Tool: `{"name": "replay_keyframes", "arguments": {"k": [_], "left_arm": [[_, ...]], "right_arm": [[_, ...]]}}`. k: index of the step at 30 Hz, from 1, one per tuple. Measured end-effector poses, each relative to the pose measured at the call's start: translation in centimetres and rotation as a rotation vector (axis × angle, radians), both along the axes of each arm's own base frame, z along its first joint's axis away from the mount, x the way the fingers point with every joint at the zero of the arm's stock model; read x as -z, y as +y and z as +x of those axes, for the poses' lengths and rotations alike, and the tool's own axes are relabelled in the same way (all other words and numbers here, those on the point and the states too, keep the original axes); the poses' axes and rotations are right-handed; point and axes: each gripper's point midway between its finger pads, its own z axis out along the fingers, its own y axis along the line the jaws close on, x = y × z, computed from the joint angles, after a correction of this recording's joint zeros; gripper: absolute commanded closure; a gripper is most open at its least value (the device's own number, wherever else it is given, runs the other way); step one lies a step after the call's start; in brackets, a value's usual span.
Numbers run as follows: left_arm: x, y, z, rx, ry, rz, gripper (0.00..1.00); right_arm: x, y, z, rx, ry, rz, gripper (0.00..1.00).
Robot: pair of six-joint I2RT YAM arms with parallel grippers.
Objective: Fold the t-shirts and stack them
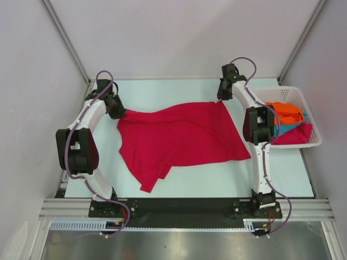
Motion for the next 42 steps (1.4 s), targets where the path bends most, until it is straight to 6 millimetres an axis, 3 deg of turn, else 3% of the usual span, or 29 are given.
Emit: {"name": "replay_keyframes", "arguments": {"k": [7, 14, 19, 28, 35, 42], "left_arm": [[0.0, 0.0, 0.0, 0.000, 0.000, 0.000, 1.00], [0.0, 0.0, 0.0, 0.000, 0.000, 0.001, 1.00], [-0.4, 0.0, 0.2, -0.001, -0.005, 0.002, 1.00], [-1.4, 0.2, 0.4, 0.003, -0.023, 0.016, 1.00], [-2.4, 0.4, -0.2, 0.005, -0.031, 0.026, 1.00], [-5.1, 0.6, -1.0, 0.006, -0.085, 0.043, 1.00]], "right_arm": [[0.6, 0.1, -0.4, -0.010, 0.016, 0.005, 1.00], [1.9, 0.0, -2.5, -0.022, 0.056, -0.004, 1.00], [-0.3, -0.1, -3.4, -0.024, 0.018, -0.024, 1.00], [-6.8, -0.5, -2.8, -0.015, -0.136, -0.047, 1.00], [-6.4, -0.8, -3.4, -0.004, -0.131, -0.073, 1.00], [-5.4, -2.1, -6.4, 0.015, -0.087, -0.118, 1.00]]}}
